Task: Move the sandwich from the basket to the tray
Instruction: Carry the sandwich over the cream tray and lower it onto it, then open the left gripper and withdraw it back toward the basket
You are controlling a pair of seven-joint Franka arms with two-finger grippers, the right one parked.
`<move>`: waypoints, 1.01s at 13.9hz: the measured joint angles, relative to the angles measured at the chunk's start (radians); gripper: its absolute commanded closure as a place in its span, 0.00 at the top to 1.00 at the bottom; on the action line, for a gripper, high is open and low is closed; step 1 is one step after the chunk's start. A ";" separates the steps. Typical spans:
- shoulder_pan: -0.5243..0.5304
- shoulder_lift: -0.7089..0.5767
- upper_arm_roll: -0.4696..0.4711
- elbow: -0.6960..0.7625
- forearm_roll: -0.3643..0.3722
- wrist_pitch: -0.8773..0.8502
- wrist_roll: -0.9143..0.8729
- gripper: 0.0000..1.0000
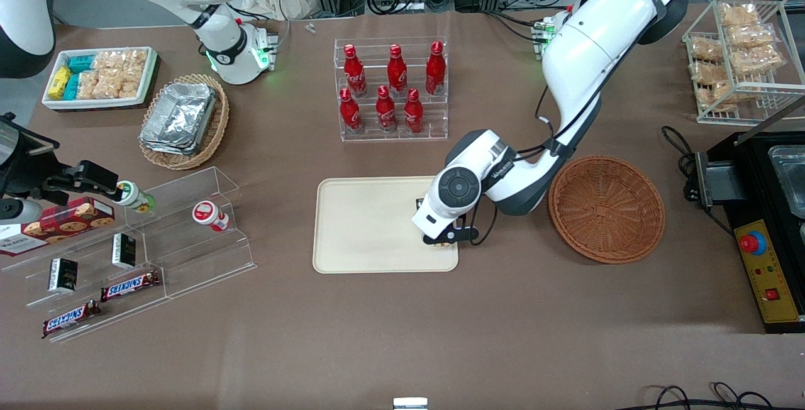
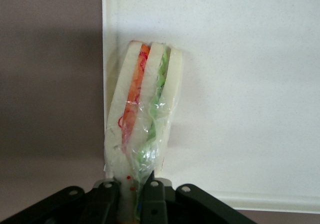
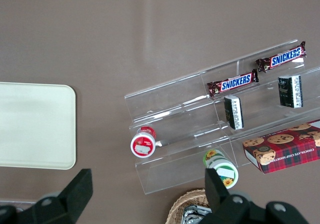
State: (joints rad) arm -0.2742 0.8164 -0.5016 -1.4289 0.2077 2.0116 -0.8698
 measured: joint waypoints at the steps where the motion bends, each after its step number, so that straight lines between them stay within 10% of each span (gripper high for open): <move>1: -0.007 0.000 0.007 0.001 0.000 0.000 -0.004 1.00; 14: 0.081 -0.179 0.022 0.147 0.026 -0.228 0.025 1.00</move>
State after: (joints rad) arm -0.1934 0.6371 -0.4798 -1.2821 0.2337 1.7839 -0.8449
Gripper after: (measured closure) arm 0.000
